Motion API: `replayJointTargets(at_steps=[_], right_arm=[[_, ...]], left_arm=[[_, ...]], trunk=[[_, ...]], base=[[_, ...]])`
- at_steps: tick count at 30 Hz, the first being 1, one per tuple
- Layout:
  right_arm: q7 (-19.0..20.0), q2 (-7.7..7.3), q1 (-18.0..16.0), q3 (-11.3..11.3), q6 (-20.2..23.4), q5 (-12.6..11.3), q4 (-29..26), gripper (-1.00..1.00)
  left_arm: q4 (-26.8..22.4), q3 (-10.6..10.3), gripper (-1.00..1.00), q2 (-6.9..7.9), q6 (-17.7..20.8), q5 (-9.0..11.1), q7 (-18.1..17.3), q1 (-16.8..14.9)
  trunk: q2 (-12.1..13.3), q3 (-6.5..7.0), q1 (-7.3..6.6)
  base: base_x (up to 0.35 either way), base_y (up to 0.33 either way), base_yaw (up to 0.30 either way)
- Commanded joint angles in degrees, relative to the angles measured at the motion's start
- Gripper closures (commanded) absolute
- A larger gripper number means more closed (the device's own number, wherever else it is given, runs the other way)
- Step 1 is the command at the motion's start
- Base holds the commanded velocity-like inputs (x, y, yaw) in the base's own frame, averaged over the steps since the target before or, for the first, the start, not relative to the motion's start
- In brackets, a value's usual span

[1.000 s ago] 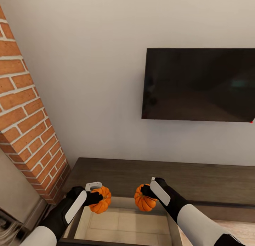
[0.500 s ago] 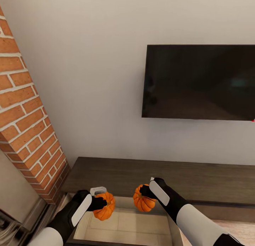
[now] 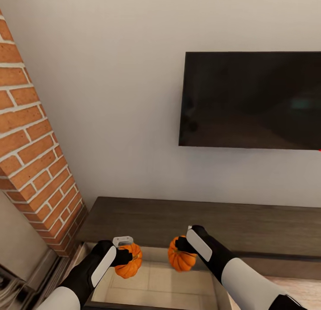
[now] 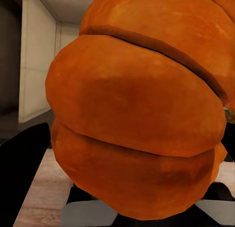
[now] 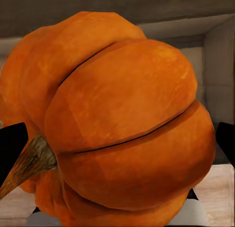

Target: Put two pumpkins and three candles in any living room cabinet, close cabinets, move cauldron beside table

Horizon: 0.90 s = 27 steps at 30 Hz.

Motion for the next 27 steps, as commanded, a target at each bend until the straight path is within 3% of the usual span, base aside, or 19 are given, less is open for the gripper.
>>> replayJointTargets(at_steps=[1, 4, 7, 27], right_arm=[[-0.53, -0.03, -0.08, 1.39, 0.03, -0.41, -0.04, 1.0], [-0.52, -0.05, -0.08, 4.29, 0.09, -0.41, 0.01, 1.0], [-0.47, -0.1, -0.08, 5.26, 0.05, -0.41, 0.02, 1.0], [-0.09, -0.03, -0.08, 5.72, -0.15, -0.41, -0.15, 1.0]], left_arm=[[-0.09, -0.31, 1.0, 0.08, 0.09, 0.52, 0.65, -0.05], [-0.09, -0.31, 1.0, 0.11, 0.05, 0.49, 0.62, -0.05], [-0.09, -0.31, 1.0, 0.09, 0.03, 0.44, 0.6, -0.05], [-0.09, -0.31, 1.0, 0.1, -0.04, 0.4, 0.6, -0.05]], trunk=[[-0.47, -0.25, 0.23], [-1.67, -0.79, 0.89], [-2.88, -1.33, 1.55], [-10.9, -4.63, 5.94]], base=[[0.0, 0.0, 0.0], [0.0, 0.0, 0.0], [0.0, 0.0, 0.0], [0.0, 0.0, -0.059]])
